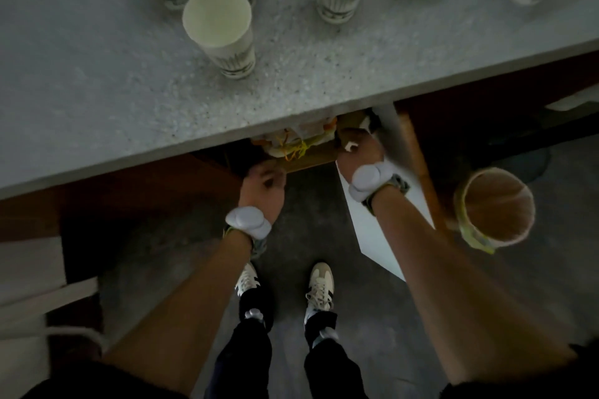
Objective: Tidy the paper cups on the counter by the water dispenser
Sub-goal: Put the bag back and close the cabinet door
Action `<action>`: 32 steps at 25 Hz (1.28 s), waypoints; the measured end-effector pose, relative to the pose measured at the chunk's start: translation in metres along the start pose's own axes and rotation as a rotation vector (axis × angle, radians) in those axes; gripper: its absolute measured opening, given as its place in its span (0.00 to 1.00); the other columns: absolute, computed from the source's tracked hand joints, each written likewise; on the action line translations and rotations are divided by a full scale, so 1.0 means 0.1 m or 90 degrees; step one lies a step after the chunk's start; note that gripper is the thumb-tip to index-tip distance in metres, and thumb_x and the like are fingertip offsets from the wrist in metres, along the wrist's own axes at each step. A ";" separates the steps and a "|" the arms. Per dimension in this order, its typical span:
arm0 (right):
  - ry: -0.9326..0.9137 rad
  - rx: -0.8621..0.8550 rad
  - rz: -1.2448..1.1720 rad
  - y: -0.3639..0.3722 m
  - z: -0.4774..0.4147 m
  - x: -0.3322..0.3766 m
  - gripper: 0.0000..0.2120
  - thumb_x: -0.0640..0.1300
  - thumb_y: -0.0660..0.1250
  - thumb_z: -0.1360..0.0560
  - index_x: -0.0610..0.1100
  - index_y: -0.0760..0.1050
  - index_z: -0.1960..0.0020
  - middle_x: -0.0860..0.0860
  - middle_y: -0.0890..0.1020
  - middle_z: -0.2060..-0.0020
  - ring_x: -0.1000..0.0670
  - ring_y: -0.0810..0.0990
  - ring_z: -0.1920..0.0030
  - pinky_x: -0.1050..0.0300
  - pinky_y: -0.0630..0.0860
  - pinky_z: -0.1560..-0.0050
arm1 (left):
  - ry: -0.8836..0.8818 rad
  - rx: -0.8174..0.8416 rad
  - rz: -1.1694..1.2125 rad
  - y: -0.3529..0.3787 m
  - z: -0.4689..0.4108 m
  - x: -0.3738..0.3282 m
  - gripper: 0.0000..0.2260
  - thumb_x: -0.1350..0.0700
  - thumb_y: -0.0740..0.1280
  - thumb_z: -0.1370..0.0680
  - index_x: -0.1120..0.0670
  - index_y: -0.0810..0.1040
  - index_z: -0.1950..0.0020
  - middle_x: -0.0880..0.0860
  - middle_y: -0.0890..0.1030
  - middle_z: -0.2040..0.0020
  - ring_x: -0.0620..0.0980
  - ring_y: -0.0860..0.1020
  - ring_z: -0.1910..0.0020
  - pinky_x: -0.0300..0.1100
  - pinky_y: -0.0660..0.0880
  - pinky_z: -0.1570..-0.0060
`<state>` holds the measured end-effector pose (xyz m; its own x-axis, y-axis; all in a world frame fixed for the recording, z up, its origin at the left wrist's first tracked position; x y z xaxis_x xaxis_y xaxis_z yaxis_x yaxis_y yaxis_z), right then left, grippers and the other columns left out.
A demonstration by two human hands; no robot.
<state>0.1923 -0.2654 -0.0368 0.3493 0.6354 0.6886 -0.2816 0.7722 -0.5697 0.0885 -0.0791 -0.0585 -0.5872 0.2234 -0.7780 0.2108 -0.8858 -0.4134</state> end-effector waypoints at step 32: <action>0.166 0.085 0.075 -1.44 1.11 -0.82 0.13 0.39 0.68 0.25 0.40 0.79 0.40 0.43 0.82 0.41 0.44 0.79 0.40 0.62 0.70 0.42 | -0.003 0.356 -0.146 1.40 2.17 -1.06 0.21 0.59 0.63 0.20 0.55 0.66 0.26 0.53 0.74 0.31 0.49 0.75 0.34 0.28 0.66 0.39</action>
<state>0.1052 -0.4276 0.0384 0.5195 0.7111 0.4737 -0.4426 0.6982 -0.5627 0.0109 -0.3149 0.0688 -0.5735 0.4328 -0.6955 -0.3629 -0.8954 -0.2579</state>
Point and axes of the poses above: each hand's wrist, its own z-axis away from the middle knuckle, its own y-axis out of the palm, x = y × z, the point moved 5 cm from there along -z, towards the middle knuckle
